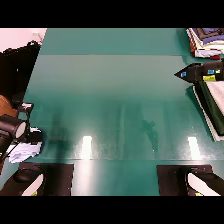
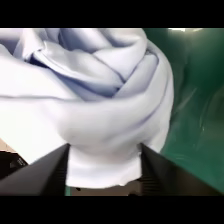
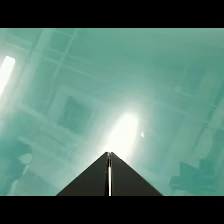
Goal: Fold the shirts.
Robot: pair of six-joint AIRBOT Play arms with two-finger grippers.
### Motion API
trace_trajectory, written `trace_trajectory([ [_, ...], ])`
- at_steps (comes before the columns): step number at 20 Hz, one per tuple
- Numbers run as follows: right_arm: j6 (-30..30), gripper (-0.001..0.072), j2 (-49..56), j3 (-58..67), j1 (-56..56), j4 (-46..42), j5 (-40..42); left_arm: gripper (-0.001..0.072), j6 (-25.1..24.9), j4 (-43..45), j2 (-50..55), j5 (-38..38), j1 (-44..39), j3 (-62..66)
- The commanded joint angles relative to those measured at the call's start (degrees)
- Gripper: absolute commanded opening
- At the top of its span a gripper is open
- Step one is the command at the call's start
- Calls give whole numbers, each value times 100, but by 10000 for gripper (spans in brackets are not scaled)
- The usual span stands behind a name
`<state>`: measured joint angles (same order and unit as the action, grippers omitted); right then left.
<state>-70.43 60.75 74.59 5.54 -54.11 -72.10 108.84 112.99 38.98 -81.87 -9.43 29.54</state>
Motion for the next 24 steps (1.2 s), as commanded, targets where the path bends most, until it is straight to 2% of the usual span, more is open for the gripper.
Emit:
trace_trajectory([
  [1, 0, 18, 4, 4, 7, 2, -7, 281, 275, 85, -4, 284, 7, -323],
  [3, 0, 18, 4, 4, 7, 2, -9, 34, 282, 83, -4, 280, 7, -321],
  [6, 0, 18, 4, 7, 7, 2, -4, 32, 254, 70, -7, 103, 7, 118],
  [7, 0, 18, 4, 7, 7, 4, 4, 31, 98, 22, -7, 35, 7, 518],
  [9, 0, 18, 0, 11, 7, 9, 15, 31, -221, -151, -7, -109, 7, 1751],
  [13, -2, 18, 0, 13, 7, 52, 212, 28, -592, -1185, 0, -55, -33, 4555],
  [15, -4, 18, -2, 20, 7, 66, 400, 28, -787, -1318, 87, 2, -376, 5486],
  [20, -4, 18, 4, 728, 7, 46, 514, 28, -791, -1475, 1029, -15, -1803, 5921],
  [24, -4, 18, 2, 1410, 7, -9, 514, 31, -920, -2780, 2570, 575, -2973, 5921],
])
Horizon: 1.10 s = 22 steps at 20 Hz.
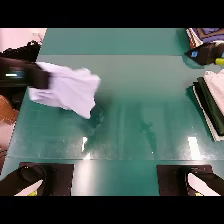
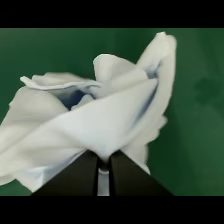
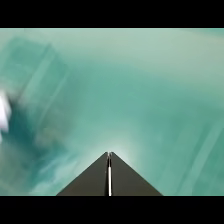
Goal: Fold the shirts.
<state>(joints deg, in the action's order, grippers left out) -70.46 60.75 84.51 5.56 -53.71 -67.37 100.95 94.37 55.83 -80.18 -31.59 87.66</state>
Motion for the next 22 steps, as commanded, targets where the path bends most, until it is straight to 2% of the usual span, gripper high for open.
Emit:
trace_trajectory([
  [1, -2, 18, 4, 525, 4, -50, 42, 31, -358, -1290, 1270, 695, -1045, 109],
  [2, -2, 18, 2, 603, 4, -50, 42, 33, -675, -1596, 1661, 988, -1335, 109],
  [3, -2, 18, 2, 647, 4, -52, 35, 122, -903, -1746, 2015, 1259, -1585, 109],
  [4, -2, 18, 2, 656, 4, -52, 35, 425, -949, -1749, 2288, 1456, -1759, 109],
  [5, -2, 18, 4, 654, 4, -52, 20, 615, -946, -1722, 2514, 1611, -1845, 114],
  [8, -2, 18, 4, 651, 4, -190, -61, 611, -951, -1110, 2662, 1432, -1585, 146],
  [10, -2, 18, 2, 649, 4, -358, -85, 610, -933, -638, 2588, 1095, -977, 168],
  [12, -2, 18, 4, 649, 4, -374, -129, 611, -866, -531, 2594, 807, -105, 166],
  [14, -2, 18, 4, 643, 4, -385, -153, 611, -680, -804, 2605, 813, 695, -7],
  [17, -2, 18, 4, 643, 4, -398, -164, 611, -686, -1620, 2605, 1141, 1663, -776],
  [22, -2, 18, 7, 643, 4, -398, -164, 611, -693, -2291, 2618, 2247, 2236, -2339],
])
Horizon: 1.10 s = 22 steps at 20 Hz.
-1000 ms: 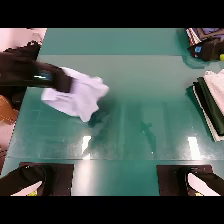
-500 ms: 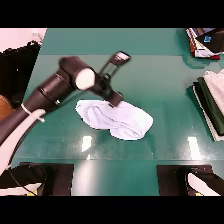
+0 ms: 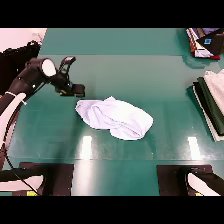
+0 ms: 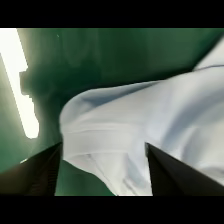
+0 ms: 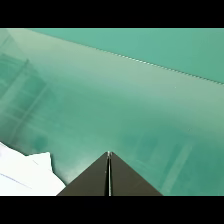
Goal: Fold the shirts.
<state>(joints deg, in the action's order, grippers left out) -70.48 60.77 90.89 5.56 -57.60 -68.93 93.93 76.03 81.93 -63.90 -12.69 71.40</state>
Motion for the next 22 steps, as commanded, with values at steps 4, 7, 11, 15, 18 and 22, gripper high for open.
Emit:
trace_trajectory([
  [4, 0, 18, 11, 4, 4, -7, -22, 610, 7, -741, 11, 1145, 343, -1040],
  [7, 0, 18, 20, 0, 4, -9, -87, 609, -205, -1143, 122, 1226, 343, -1038],
  [11, -11, 18, 28, 0, 4, -321, -411, 97, -636, -1814, 275, 1207, 343, -994],
  [15, -282, 18, -92, -577, 2, -1191, -955, 31, -750, -1731, 166, 922, 345, -332],
  [18, -295, 19, -120, -1912, 4, -1281, -1283, 31, -914, -1733, -24, 879, 343, 155],
  [22, -295, 513, 160, -3921, 4, -933, -579, 31, -911, -1733, -136, 868, 343, 262],
])
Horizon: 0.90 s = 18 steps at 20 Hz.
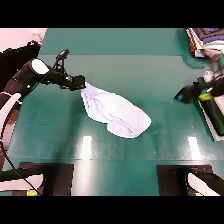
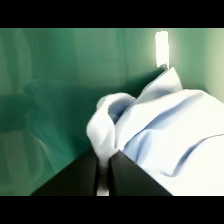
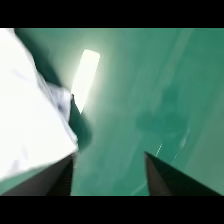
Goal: Fold the shirts.
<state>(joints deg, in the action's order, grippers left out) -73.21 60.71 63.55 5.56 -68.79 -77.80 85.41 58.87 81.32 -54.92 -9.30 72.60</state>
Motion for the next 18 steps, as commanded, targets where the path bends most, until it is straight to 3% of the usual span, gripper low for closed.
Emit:
trace_trajectory([
  [1, 4, 512, 348, -1506, 4, 507, 485, 31, -59, -15, -74, -61, 4, 142],
  [5, 684, 508, 1285, -1982, 304, 1888, 1027, 32, -131, -13, -74, -118, 4, 142],
  [8, 846, 496, 1764, -1753, 603, 2188, 1036, 31, -339, -9, -72, -199, 4, 142],
  [9, 903, 448, 1840, -1668, 697, 2264, 1023, 31, -339, -7, -74, -197, 4, 142],
  [12, 922, 412, 1926, -1484, 839, 2267, 957, 31, -337, 11, -74, -199, 4, 142],
  [14, 1012, 85, 1921, -1412, 861, 2218, 944, 31, -337, 13, -74, -212, 4, 142],
  [15, 1102, 18, 1921, -1364, 859, 2214, 929, 31, -337, 11, -74, -227, 4, 142],
  [18, 1113, 16, 1816, -925, 796, 2111, 732, 30, -332, 192, -289, -319, 7, 173],
])
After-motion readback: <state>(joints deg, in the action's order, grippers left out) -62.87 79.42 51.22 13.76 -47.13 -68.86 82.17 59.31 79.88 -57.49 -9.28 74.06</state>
